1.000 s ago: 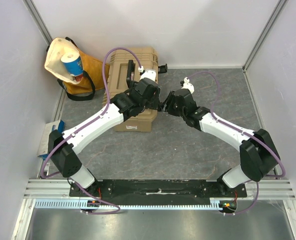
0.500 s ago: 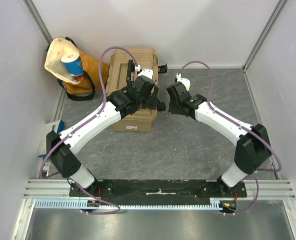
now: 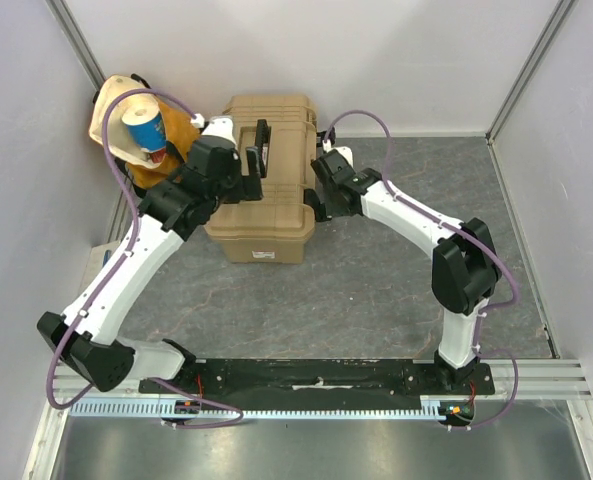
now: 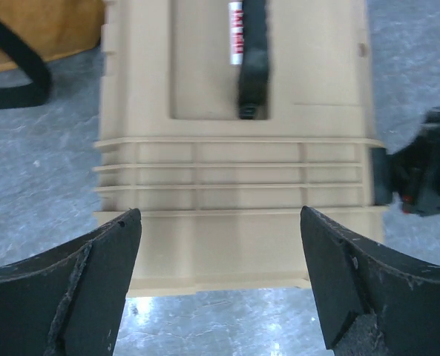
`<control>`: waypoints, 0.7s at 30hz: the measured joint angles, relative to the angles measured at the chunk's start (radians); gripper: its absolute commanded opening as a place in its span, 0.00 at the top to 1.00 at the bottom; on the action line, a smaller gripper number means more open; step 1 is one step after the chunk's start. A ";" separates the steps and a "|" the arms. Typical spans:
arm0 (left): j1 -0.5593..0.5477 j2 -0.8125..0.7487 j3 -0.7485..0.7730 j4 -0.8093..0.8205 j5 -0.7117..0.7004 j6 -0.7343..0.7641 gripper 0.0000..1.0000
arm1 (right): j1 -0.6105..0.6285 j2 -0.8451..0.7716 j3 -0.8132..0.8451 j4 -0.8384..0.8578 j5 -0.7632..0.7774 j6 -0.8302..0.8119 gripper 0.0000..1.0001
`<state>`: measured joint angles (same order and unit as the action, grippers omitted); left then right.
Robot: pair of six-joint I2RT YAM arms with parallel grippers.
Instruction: Pack the tool kit
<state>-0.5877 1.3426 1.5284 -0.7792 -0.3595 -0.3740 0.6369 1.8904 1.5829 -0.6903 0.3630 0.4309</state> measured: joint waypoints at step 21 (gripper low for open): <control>0.306 -0.014 -0.255 0.145 0.387 0.126 0.23 | -0.042 0.071 0.020 0.033 -0.227 -0.106 1.00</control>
<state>-0.2813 1.3285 1.2732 -0.6346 0.0277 -0.2478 0.5945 1.9610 1.6028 -0.6575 0.1364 0.3244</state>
